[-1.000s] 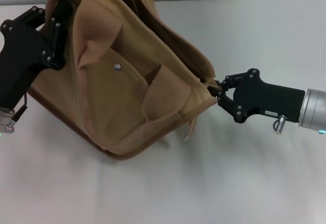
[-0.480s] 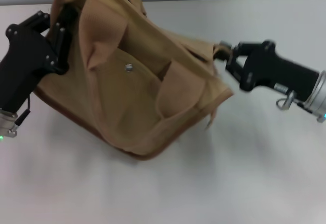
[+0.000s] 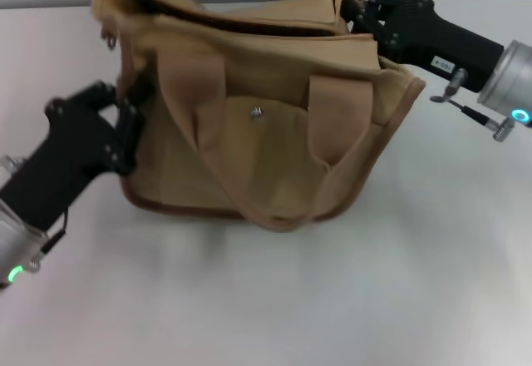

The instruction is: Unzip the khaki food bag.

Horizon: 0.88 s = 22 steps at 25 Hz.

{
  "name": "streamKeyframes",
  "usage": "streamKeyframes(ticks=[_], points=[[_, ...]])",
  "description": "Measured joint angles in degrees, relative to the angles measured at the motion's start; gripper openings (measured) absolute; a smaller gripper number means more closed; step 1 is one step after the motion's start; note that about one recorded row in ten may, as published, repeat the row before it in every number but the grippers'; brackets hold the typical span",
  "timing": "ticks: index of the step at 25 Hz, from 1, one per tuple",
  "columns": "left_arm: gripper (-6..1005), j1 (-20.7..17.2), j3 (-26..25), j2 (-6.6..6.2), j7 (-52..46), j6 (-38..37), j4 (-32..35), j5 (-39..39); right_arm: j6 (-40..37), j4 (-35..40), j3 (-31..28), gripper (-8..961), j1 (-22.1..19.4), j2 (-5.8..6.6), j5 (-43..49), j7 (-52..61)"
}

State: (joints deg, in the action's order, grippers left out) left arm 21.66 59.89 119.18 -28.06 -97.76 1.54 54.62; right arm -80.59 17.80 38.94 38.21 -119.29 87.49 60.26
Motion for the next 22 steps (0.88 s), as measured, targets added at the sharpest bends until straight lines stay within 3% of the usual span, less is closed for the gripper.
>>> streamKeyframes(ticks=[2,11,15,18,19,20,22], points=[[86,-0.76,0.82,-0.03,-0.29,0.73,0.00,0.00,0.65,-0.08,0.00,87,0.25,-0.01,-0.09,0.90],[391,-3.05,-2.95,-0.17,-0.63,2.22,-0.08,-0.38,0.11,-0.51,-0.05,211,-1.33,-0.12,-3.36,2.70],[512,-4.52,-5.51,-0.63,-2.35,1.81,1.33,-0.42,-2.47,-0.62,-0.10,350,-4.67,-0.05,-10.05,3.75],[576,-6.14,-5.28,-1.63,-6.35,0.64,4.59,-0.19,-7.05,-0.52,-0.09,467,-7.63,0.05,-11.78,3.89],[597,-7.73,-4.52,-2.66,-8.47,-1.21,7.43,0.01,-11.84,-0.02,0.02,514,-10.05,0.11,-11.84,3.79],[619,-7.73,-4.52,-2.66,-8.47,-1.21,7.43,0.01,-11.84,-0.02,0.02,560,-10.05,0.11,-11.84,3.79],[661,-9.48,-3.00,-4.40,-10.75,-4.28,10.06,0.14,-16.26,1.13,0.42,654,-12.13,0.16,-11.50,3.45]])
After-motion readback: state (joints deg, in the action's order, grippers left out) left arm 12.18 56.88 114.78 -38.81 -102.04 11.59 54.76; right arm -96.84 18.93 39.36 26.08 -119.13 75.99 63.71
